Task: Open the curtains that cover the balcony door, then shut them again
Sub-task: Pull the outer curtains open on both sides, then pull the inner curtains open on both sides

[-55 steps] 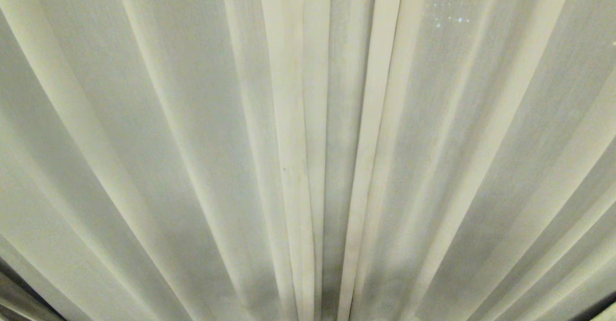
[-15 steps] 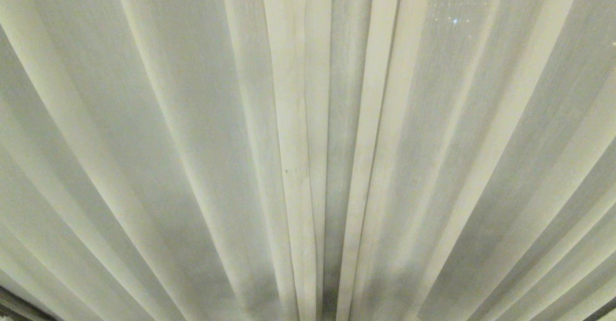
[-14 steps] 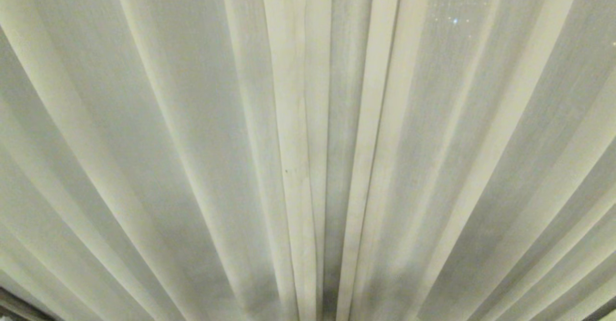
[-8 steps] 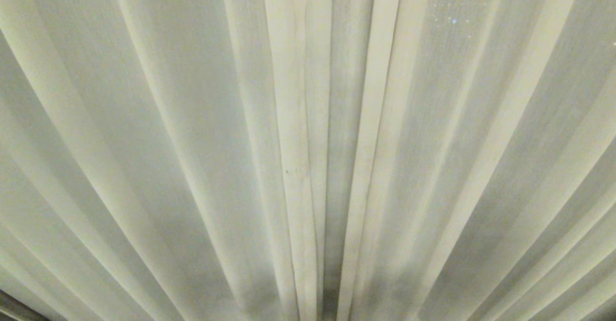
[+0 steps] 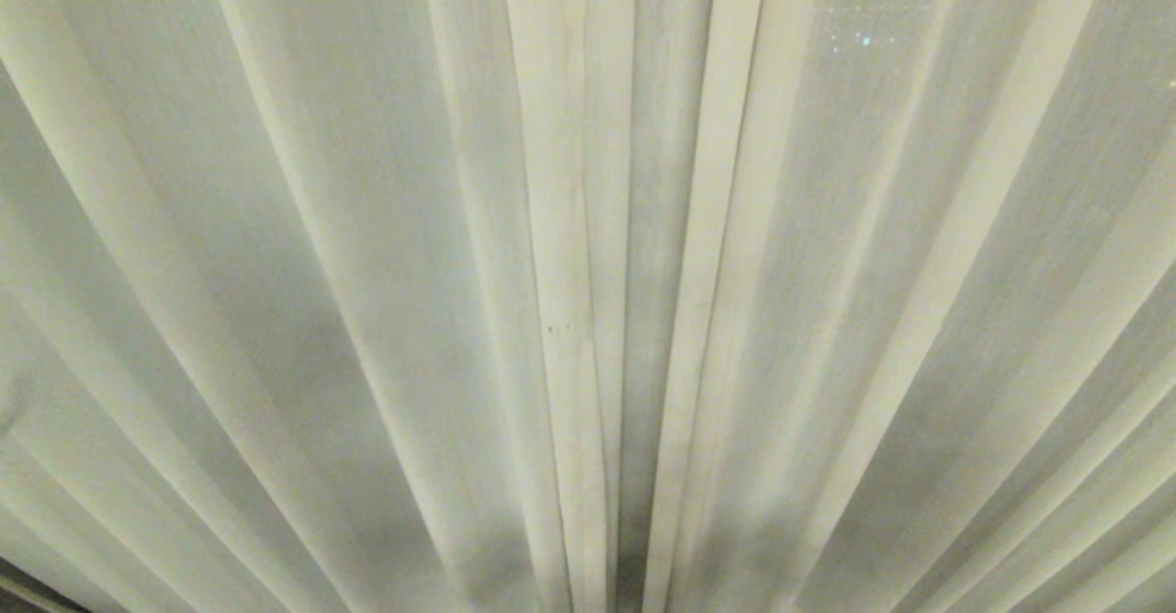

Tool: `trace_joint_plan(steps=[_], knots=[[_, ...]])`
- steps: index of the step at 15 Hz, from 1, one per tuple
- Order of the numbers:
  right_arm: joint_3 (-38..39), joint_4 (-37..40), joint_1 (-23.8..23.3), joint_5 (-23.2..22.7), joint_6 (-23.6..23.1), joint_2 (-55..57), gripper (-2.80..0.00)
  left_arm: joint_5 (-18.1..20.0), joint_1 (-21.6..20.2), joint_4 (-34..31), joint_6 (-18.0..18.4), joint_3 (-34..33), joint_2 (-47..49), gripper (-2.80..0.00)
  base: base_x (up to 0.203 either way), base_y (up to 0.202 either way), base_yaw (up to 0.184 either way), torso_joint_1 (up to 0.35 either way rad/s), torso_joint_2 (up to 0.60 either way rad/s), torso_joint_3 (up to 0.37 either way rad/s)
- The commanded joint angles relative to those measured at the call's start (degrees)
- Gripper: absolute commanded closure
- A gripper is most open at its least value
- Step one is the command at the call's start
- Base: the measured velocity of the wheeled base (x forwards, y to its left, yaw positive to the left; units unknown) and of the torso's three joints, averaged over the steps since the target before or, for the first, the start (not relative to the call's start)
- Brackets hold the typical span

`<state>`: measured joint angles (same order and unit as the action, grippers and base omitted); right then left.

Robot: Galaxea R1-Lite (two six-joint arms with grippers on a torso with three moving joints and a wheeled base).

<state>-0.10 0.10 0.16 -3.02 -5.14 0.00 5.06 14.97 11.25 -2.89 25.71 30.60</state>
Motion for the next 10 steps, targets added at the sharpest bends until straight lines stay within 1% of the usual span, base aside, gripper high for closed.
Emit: trace_joint_plan(steps=[1,3,4,6,7,10], knots=[[0.0,0.0,0.0,-0.1,0.0,0.1,0.0,0.0,7.6,1.1,0.0,5.7,11.6,0.0,0.0,0.0,0.0,0.0,0.0,0.0],[0.0,0.0,0.0,-0.1,0.0,0.1,0.0,-0.1,10.9,2.8,0.0,9.9,17.5,0.0,0.0,0.0,0.0,0.0,0.0,0.0],[0.0,0.0,0.0,-0.1,0.0,0.1,0.0,-0.1,11.5,4.6,0.0,11.4,20.3,-2.8,0.0,0.0,0.0,0.0,0.0,0.0],[0.0,0.0,0.0,-0.1,0.0,0.1,0.0,0.0,12.6,9.0,0.2,14.8,25.7,-2.8,0.0,0.0,0.0,0.0,0.0,0.0],[0.0,0.0,0.0,-0.1,0.0,0.1,0.0,0.0,13.2,9.9,0.2,16.7,27.7,-2.8,0.0,0.0,0.0,0.0,0.0,0.0],[0.0,0.0,0.0,-0.1,0.0,0.1,0.0,-0.2,16.6,10.6,0.3,21.8,33.7,-2.8,0.0,0.0,0.0,0.0,0.0,0.0]])
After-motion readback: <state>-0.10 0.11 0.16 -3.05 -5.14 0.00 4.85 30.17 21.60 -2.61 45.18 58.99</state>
